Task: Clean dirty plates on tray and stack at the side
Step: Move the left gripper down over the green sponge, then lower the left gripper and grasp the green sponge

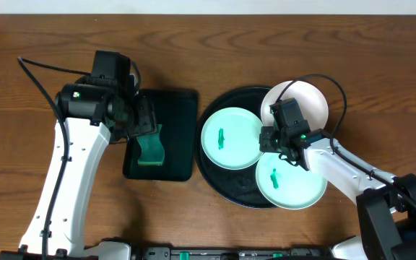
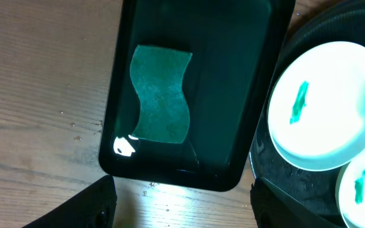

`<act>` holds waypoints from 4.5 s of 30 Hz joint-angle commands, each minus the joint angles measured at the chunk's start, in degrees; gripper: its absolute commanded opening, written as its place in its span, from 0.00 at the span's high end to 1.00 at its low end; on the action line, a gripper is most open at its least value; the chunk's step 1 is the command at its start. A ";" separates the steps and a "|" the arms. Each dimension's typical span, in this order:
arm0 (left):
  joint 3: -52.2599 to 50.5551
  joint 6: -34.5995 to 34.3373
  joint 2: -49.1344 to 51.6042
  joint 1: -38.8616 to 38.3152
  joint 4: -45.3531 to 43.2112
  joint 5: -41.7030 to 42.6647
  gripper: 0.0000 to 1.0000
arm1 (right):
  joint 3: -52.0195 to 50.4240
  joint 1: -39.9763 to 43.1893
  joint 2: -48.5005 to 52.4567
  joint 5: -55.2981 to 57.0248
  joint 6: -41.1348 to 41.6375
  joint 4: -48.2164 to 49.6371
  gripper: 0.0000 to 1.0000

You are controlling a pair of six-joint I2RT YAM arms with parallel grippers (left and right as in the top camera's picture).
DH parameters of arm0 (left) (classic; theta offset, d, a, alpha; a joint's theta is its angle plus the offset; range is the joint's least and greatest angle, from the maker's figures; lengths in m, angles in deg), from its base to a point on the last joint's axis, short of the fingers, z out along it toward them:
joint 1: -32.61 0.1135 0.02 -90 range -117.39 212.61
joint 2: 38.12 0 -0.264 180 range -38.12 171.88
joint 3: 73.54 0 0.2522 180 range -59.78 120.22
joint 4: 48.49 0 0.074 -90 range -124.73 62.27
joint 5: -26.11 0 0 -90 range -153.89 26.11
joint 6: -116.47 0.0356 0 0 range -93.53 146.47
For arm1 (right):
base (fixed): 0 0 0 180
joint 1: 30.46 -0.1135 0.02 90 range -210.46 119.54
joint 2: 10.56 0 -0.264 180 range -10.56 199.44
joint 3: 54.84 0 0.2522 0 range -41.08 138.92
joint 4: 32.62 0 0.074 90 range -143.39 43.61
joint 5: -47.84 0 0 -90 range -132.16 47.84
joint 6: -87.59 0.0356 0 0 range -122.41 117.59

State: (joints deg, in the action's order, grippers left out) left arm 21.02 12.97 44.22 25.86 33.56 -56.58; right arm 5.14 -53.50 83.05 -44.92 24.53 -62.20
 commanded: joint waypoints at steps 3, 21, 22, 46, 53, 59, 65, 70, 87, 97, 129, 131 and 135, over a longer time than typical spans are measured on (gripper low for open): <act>-0.44 0.28 0.13 0.31 -0.04 -0.52 0.31 | -0.04 -0.31 -0.59 0.79 -0.20 0.17 0.93; -0.44 0.26 0.13 0.31 0.17 -0.52 0.32 | -0.20 -0.31 -0.59 0.79 -0.20 0.26 0.92; -0.44 0.26 0.11 0.31 0.17 -0.52 0.31 | -0.20 -0.31 -0.59 0.79 -0.20 0.31 0.92; -0.44 0.26 0.13 0.31 0.17 -0.52 0.32 | -0.35 -0.28 0.96 0.81 -0.24 1.68 0.94; -0.44 0.26 0.13 0.31 0.15 -0.52 0.32 | -0.37 -0.31 2.49 0.79 -0.20 1.77 0.92; -0.44 0.26 0.13 0.31 0.33 -0.52 0.32 | -0.11 -0.24 2.62 0.79 -0.20 2.34 0.99; -0.44 0.28 0.13 0.31 0.33 -0.55 0.32 | -0.09 -0.26 1.86 0.79 -0.20 1.92 0.99; -0.44 0.31 0.17 0.31 -0.13 -0.59 0.72 | -0.09 -0.26 1.86 0.74 -0.20 1.92 0.99; -2.78 -3.80 9.42 0.31 -6.10 -3.37 0.54 | -0.09 -0.26 1.86 0.76 -0.17 2.58 0.99; -2.95 -6.75 19.80 0.31 -6.78 -5.44 0.47 | -0.09 -0.26 1.86 0.76 -0.17 2.60 0.99; -13.25 -4.15 26.34 0.31 -18.80 -5.20 0.47 | -0.09 -0.26 1.86 0.76 -0.17 2.73 0.96; -13.99 -4.17 26.34 0.31 -19.74 -5.18 0.47 | -0.09 -0.26 1.86 0.76 -0.17 2.75 0.96; -14.71 -4.15 26.34 0.28 -20.76 -4.26 0.50 | -0.09 -0.26 1.86 0.76 -0.17 2.78 0.96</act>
State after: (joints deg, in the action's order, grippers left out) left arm 7.92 8.32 70.21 25.86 13.15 -60.84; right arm 5.14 -53.57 85.32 -45.21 24.33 -59.55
